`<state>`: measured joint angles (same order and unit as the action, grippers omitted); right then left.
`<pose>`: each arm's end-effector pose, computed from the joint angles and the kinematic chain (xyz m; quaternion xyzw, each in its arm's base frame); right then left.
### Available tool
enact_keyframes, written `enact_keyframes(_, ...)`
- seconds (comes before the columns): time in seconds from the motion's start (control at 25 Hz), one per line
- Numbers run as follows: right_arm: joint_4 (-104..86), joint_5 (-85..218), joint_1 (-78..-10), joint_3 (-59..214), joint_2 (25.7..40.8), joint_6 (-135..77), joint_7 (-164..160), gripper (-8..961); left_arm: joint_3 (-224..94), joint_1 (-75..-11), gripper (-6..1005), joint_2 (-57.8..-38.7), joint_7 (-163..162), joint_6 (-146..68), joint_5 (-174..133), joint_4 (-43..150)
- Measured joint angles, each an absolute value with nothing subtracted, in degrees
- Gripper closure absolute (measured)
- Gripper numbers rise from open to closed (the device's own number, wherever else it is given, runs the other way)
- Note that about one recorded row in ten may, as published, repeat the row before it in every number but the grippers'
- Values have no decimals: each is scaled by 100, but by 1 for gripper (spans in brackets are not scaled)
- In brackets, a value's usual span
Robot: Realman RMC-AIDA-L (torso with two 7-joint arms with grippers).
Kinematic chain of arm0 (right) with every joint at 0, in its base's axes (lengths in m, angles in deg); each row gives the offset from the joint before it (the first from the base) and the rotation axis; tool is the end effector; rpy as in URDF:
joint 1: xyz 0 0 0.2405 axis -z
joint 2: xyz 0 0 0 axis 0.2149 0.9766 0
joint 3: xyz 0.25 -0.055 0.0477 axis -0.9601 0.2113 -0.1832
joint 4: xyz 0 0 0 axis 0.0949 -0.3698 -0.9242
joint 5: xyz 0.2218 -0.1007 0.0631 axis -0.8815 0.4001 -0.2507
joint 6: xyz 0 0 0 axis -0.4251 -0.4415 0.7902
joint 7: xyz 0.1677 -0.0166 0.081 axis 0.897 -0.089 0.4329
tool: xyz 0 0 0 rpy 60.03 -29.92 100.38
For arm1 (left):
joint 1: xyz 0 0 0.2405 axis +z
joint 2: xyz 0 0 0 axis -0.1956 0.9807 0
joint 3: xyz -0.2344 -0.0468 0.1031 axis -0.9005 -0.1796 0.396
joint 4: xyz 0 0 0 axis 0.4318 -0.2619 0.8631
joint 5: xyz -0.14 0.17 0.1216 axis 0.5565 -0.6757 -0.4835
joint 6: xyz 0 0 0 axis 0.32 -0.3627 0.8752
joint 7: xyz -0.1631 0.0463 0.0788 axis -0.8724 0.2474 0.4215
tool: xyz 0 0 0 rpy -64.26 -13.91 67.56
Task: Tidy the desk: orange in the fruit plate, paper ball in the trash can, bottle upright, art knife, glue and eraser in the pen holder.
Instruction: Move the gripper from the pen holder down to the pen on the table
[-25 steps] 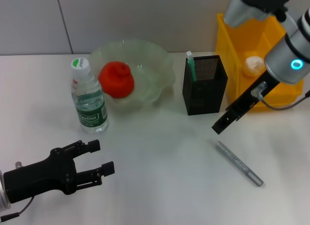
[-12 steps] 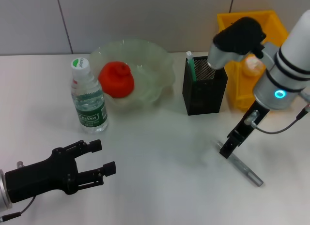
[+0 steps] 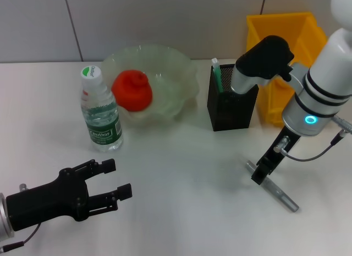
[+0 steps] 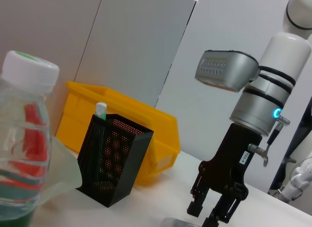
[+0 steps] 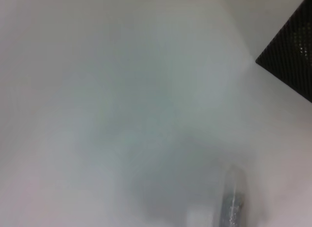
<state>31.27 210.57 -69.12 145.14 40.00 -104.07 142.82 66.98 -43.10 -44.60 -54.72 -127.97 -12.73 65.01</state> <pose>0.1953 0.4432 -0.0874 -0.8856 0.3392 -0.2844 0.1407 -0.3285 0.3073 -0.0534 -0.8964 -0.2603 -0.3338 0.1317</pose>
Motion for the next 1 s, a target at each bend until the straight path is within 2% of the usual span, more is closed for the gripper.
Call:
enact_keyframes(0.36,3023,21052,-6927,14523,4005,-10289,14282,549,6698,-4323,138,-4460,-5472,-12764,-1267,6501)
enact_keyframes(0.8,2837,21037,-6973,14673,4016,-10155,14270,543,6698,-4344,138,-4465,-5472,-12758,-1261,6501)
enact_keyframes(0.96,2772,21036,-6990,14687,4017,-10129,14266,566,6698,-4345,138,-4467,-5472,-12758,-1261,6501)
enact_keyframes(1.0,2772,21036,-6990,14687,4017,-10129,14266,596,6698,-4345,138,-4468,-5472,-12758,-1261,6501)
